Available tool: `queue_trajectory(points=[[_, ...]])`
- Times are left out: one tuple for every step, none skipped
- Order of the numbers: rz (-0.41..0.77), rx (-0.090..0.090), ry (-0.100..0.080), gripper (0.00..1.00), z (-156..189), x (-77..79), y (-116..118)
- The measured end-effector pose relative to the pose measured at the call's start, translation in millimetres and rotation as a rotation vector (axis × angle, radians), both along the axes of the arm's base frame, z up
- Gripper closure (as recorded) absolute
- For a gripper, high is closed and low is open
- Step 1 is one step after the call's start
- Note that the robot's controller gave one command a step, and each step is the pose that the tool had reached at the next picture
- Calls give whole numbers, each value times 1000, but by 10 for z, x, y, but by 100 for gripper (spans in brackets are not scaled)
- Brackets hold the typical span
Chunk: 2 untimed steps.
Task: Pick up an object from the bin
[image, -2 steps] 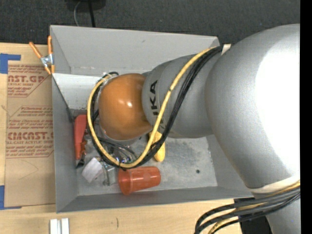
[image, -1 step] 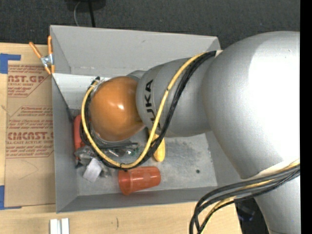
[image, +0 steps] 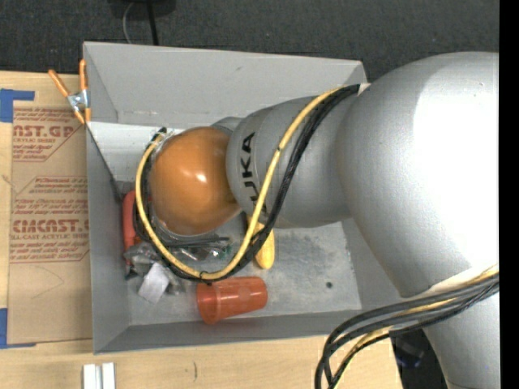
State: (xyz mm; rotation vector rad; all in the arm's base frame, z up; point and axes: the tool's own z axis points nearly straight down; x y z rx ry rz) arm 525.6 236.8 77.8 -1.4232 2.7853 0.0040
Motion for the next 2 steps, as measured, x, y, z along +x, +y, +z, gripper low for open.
queue_trajectory(points=[[0, 0, 0, 100, 15, -1, 0], [0, 0, 1, 100, 51, -7, -4]])
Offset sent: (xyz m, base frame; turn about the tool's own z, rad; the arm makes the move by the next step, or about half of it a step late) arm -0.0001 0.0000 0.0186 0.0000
